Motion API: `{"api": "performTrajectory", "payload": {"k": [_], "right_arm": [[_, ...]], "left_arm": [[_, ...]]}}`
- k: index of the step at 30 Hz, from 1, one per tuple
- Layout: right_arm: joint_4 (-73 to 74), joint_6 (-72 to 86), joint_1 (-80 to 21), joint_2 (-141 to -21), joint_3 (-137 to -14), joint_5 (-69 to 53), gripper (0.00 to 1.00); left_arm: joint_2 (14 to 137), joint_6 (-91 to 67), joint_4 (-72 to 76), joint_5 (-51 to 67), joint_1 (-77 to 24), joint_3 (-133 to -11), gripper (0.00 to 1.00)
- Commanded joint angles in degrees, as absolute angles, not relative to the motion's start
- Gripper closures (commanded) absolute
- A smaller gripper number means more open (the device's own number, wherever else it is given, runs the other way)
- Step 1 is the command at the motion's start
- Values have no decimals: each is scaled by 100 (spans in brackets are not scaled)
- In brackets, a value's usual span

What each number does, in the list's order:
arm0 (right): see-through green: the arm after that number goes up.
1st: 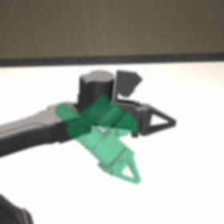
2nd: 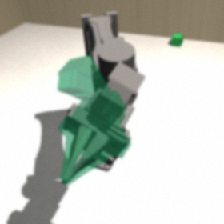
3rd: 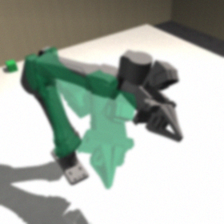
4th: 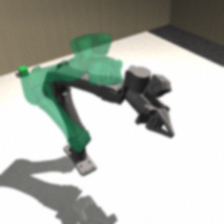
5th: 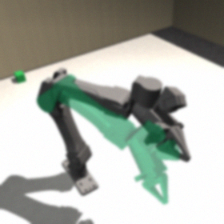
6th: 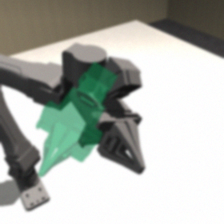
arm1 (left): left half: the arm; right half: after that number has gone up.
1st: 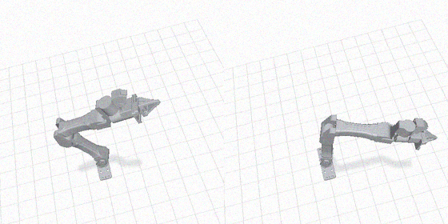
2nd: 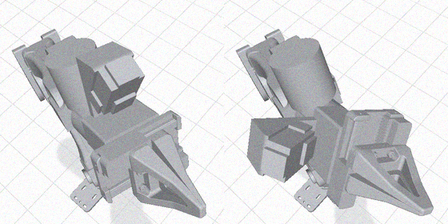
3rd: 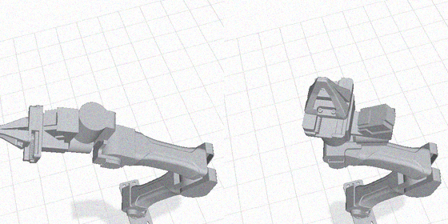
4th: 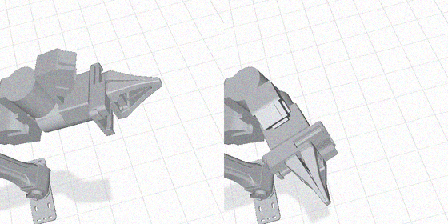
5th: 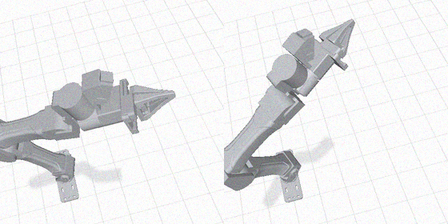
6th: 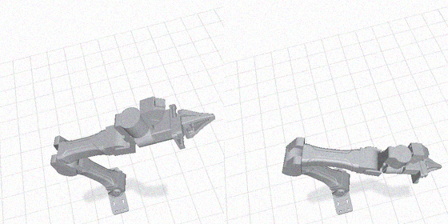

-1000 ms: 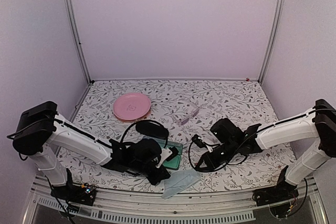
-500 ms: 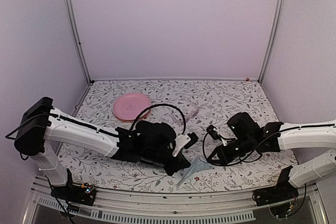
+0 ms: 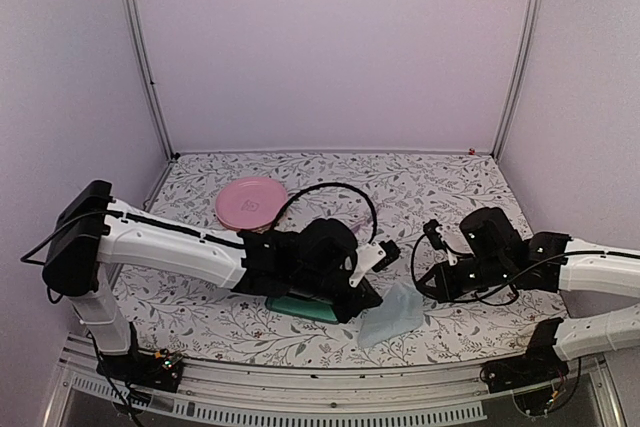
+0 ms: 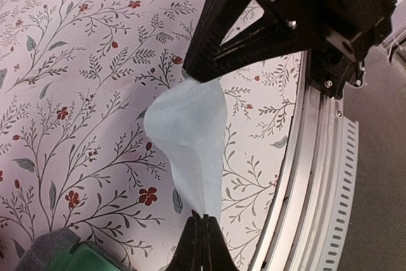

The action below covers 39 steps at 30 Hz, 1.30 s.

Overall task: Organize the sunglasses
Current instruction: Fold the glasses cleaning cloth at the center of the board.

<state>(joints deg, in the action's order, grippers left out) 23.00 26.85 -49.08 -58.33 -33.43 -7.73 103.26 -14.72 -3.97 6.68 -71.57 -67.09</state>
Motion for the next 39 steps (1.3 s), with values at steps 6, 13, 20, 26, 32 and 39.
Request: {"api": "performTrajectory", "payload": {"k": [6, 13, 20, 26, 32, 39], "right_arm": [[2408, 2840, -4840, -5757, -3295, -459, 100], [2310, 2853, -4663, -6008, -3321, -168, 100], [1934, 2555, -4143, -6363, -3435, -290, 100], [1666, 2216, -3745, -7021, -3636, -570, 100], [1438, 1900, -3471, -7653, -3959, -772, 100], [1240, 1642, -3288, -8185, -4242, -949, 100]], "left_arm": [[10415, -1300, -546, 507, -7065, -6853, 100], [10748, -1062, -530, 335, -6856, -7018, 100], [11085, -748, -580, 289, -6603, -7454, 100], [11599, -416, -796, 344, -6335, -7925, 100], [11971, -220, -907, 524, -6031, -8226, 100], [12209, -108, -910, 668, -5791, -8407, 100]]}}
